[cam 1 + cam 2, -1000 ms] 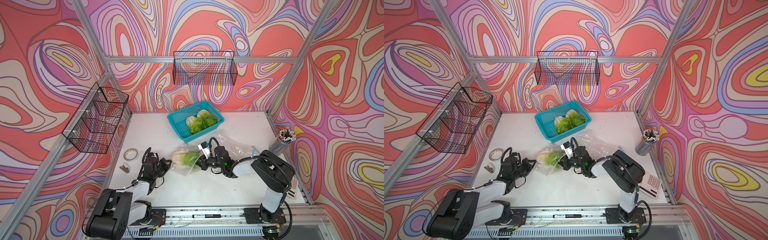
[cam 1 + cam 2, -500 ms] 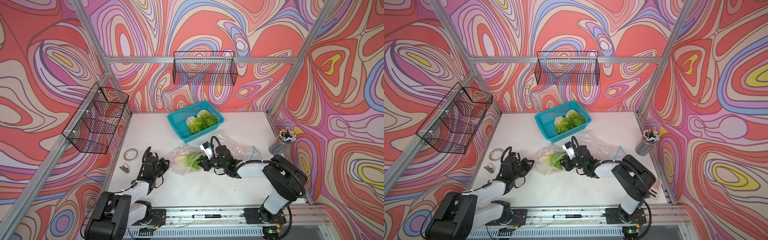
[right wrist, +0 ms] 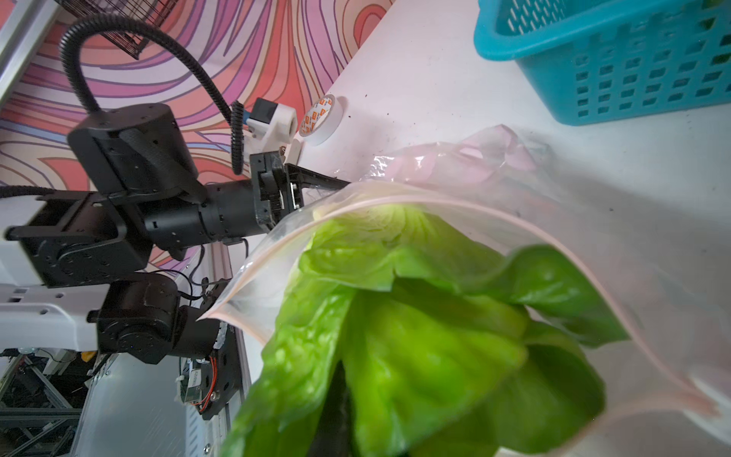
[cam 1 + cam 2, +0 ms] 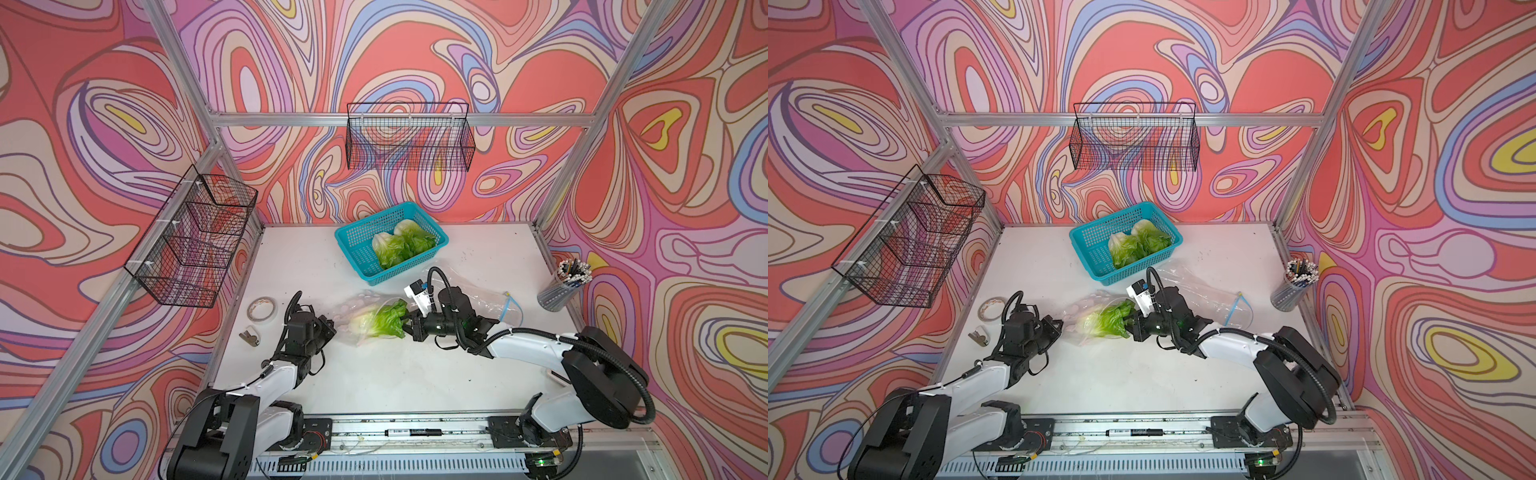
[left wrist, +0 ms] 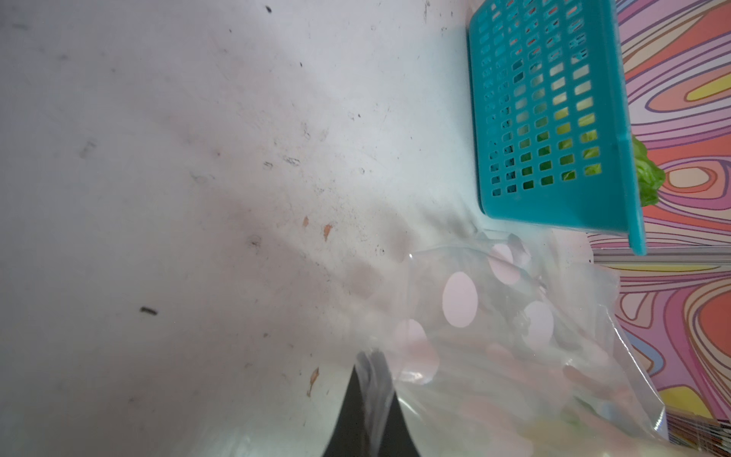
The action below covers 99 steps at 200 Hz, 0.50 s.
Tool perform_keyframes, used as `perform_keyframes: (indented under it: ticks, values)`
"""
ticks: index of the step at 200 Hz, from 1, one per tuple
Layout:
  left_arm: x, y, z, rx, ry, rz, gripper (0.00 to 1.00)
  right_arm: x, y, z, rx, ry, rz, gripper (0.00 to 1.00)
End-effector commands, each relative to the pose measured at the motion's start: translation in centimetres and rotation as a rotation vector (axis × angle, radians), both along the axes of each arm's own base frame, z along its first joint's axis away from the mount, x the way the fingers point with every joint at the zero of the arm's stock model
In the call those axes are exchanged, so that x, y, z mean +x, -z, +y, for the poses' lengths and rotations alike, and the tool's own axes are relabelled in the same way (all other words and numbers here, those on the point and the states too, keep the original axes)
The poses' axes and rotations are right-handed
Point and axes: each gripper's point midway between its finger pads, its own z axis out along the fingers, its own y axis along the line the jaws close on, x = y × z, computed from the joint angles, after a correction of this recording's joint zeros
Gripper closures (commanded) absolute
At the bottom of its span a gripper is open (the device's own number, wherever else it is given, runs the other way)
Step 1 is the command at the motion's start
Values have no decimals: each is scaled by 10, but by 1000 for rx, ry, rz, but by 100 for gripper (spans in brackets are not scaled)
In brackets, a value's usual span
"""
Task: Open the zip-top bag and take out the chinese cabbages
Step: Pick up the Chinese cabbage from the zipper food storage bag.
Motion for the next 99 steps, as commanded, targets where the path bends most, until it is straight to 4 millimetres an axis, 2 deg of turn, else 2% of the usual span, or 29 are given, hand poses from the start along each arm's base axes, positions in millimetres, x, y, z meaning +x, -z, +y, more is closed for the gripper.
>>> perform_keyframes:
  ticks: [1,50,99]
  values:
    - [0,6,17,85,-56,30,100,-6,-26,-4,63,-2,-29,100]
    - [2,11,16,113,-32,39,100,-11,-71,-13,228,20,-64,100]
    - [0,17,18,143,-21,55,100,-7,-119,-24,357,57,-138,100]
